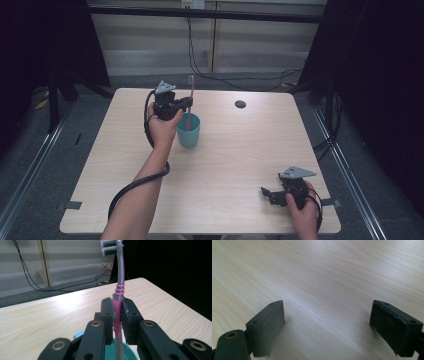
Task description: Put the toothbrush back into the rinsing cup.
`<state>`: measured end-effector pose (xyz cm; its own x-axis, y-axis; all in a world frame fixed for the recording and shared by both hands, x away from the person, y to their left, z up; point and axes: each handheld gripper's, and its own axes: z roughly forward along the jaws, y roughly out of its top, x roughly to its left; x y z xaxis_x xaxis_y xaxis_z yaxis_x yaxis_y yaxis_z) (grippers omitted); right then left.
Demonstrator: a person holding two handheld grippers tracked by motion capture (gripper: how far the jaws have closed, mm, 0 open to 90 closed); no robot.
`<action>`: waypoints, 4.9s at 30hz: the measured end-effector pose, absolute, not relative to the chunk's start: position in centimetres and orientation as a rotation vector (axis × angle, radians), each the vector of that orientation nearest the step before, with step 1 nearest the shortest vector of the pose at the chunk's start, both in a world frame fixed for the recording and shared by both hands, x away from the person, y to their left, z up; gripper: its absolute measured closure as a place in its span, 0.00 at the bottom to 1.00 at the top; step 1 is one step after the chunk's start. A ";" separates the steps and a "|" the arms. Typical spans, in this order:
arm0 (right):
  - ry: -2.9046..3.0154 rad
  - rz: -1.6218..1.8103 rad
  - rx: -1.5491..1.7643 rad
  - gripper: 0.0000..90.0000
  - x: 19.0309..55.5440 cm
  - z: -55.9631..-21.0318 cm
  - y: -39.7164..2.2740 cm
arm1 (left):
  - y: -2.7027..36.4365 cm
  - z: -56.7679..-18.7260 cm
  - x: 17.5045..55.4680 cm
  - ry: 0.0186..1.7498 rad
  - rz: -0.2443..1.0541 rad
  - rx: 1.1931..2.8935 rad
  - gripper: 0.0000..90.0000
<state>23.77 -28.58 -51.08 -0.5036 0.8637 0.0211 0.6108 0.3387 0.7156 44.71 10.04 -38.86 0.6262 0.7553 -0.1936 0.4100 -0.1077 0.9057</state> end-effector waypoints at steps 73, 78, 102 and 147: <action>2.248 0.964 1.297 0.13 23.8 -51.1 -28.6 | 9.4 -43.7 42.9 0.999 0.358 1.847 0.89; 2.250 0.968 1.299 0.13 23.9 -51.1 -28.6 | 9.6 -43.6 42.7 0.999 0.360 1.859 0.87; 2.252 0.969 1.293 0.13 23.9 -51.1 -28.5 | 10.3 -42.6 42.3 0.974 0.376 1.849 0.52; 2.254 0.970 1.292 0.13 24.0 -51.1 -28.6 | 13.6 -41.7 39.9 0.960 0.295 1.914 0.32</action>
